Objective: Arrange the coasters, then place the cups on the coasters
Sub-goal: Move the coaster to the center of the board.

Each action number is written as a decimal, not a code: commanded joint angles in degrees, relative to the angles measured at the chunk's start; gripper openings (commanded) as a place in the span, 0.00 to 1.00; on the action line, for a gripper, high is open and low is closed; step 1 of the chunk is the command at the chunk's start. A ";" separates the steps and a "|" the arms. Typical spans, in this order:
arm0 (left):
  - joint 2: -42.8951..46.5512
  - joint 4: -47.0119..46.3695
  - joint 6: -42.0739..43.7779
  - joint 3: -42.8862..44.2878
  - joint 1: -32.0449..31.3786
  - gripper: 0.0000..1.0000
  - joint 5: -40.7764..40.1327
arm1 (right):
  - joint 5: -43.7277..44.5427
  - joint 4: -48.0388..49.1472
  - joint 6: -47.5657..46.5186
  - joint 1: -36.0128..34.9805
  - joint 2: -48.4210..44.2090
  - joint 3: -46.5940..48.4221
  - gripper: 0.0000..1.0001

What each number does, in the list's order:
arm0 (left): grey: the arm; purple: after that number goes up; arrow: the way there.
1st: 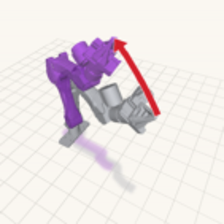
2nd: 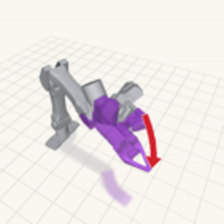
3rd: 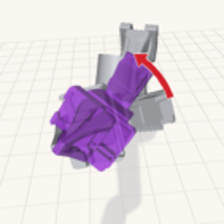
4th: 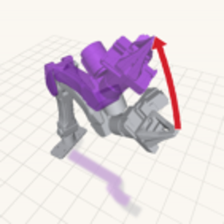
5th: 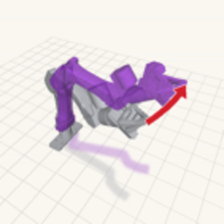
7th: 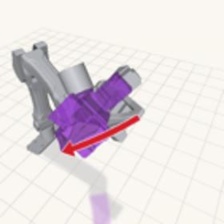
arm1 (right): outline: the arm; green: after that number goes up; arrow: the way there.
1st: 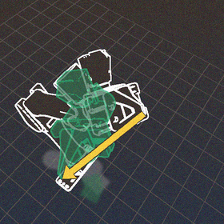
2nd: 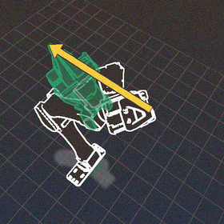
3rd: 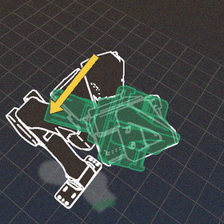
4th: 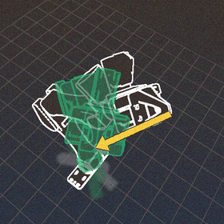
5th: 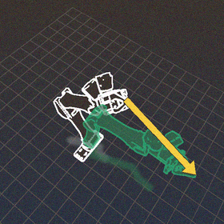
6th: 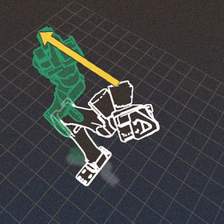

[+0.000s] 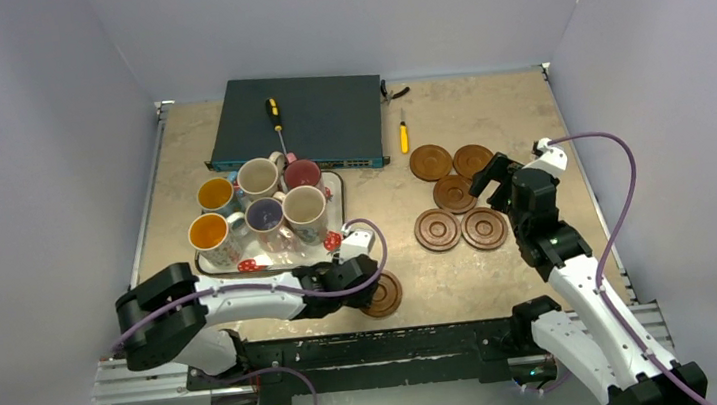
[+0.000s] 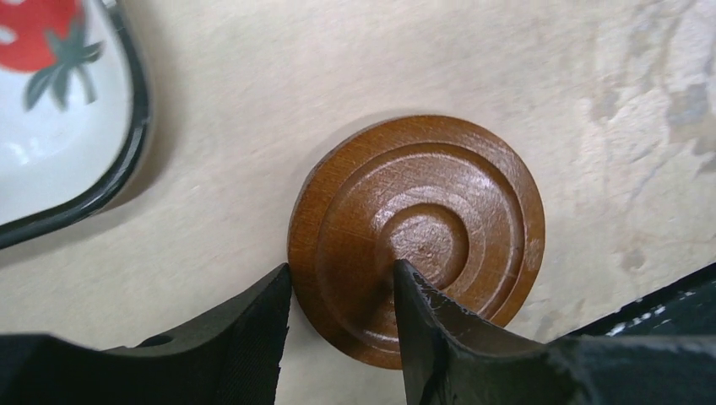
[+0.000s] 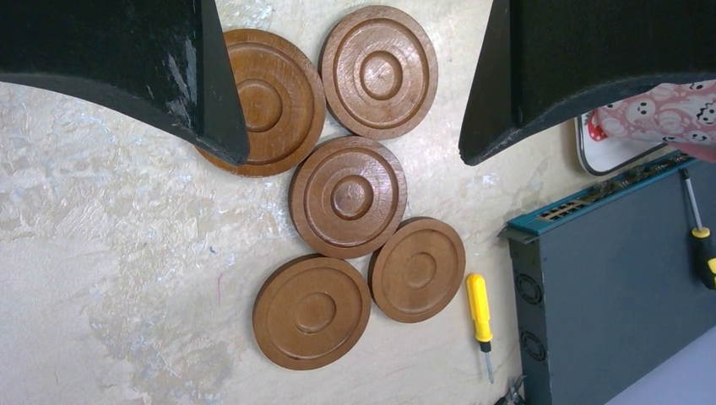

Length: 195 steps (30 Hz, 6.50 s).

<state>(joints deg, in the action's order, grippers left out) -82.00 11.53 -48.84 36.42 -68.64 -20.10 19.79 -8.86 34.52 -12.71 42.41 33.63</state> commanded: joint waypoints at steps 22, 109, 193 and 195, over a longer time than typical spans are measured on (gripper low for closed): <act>-21.35 -9.71 -2.12 16.19 -3.21 0.44 6.21 | -3.68 -1.90 -0.52 0.22 0.95 2.35 0.98; -28.24 -22.39 14.46 18.84 -12.72 0.84 -8.18 | -21.90 -2.30 -2.55 0.23 7.23 4.13 0.98; -38.75 -20.18 15.04 33.67 -15.65 0.80 -17.86 | -21.63 -1.88 -3.00 0.22 6.90 3.02 0.98; -39.00 -20.22 15.09 33.95 -15.65 0.80 -17.87 | -21.72 -1.95 -3.01 0.23 6.96 3.10 0.98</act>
<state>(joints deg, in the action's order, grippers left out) -119.07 -8.82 -33.76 69.14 -84.77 -39.38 -1.26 -12.56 32.45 -12.69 49.74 36.64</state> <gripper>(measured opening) 0.804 0.976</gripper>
